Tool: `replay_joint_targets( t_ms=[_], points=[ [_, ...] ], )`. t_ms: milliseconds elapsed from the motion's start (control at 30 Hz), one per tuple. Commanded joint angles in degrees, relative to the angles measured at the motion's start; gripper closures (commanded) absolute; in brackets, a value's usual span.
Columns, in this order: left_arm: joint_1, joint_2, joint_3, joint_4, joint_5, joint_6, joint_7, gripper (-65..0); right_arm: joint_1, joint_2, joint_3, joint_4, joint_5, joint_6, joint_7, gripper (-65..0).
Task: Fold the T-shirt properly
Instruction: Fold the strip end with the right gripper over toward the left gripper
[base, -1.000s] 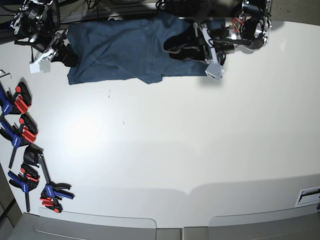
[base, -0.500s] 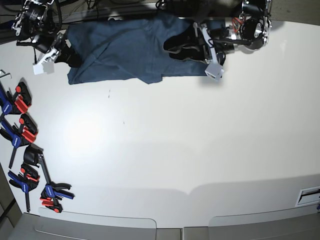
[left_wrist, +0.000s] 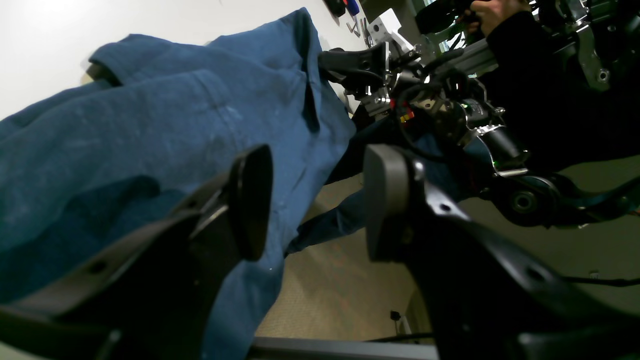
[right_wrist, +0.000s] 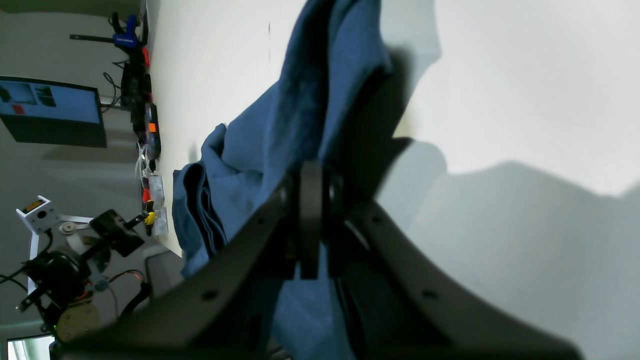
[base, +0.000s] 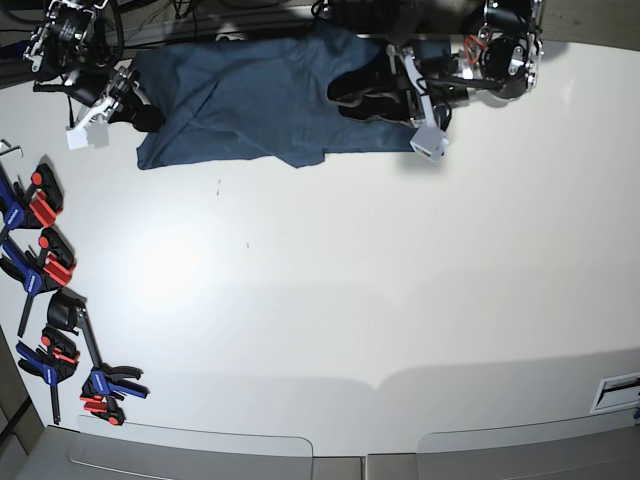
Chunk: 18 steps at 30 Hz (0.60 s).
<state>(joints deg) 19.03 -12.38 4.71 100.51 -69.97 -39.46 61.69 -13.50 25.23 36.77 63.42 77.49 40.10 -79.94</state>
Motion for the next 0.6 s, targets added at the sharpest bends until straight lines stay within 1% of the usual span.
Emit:
replay_joint_targets(
  t_ms=[0, 67, 167, 267, 400, 567],
  points=[
    [-0.31, -0.22, -0.66, 0.94, -1.38, -0.54, -0.87, -27.1, 0.17, 0.63, -0.11, 1.42, 0.94, -0.10, -0.06, 0.0],
    [-0.28, -0.22, -2.43, 0.94, -1.38, -0.54, -0.85, -27.1, 0.15, 0.61, -0.11, 3.50, 0.96, -0.10, -0.06, 0.0],
    [-0.26, -0.22, -7.02, 0.94, -1.38, -0.54, -0.24, -25.8, 0.15, 0.22, -0.04, 7.61, 0.94, -0.10, -0.06, 0.0],
    [-0.09, -1.51, -12.35, 0.94, -1.40, -0.54, -0.04, -24.5, 0.11, -1.22, -0.04, 12.28, 0.94, -0.10, -0.06, 0.0],
    [0.48, -4.37, -19.37, 0.94, -1.40, -0.54, 0.00, -24.5, -0.72, -4.85, -0.07, 19.12, 0.94, -0.10, -0.06, 0.0],
    [3.41, -7.91, -27.34, 0.94, -0.85, -0.54, 0.22, -24.5, -4.76, -11.54, -0.11, 29.38, 1.16, -0.10, -0.06, 0.0]
  ],
)
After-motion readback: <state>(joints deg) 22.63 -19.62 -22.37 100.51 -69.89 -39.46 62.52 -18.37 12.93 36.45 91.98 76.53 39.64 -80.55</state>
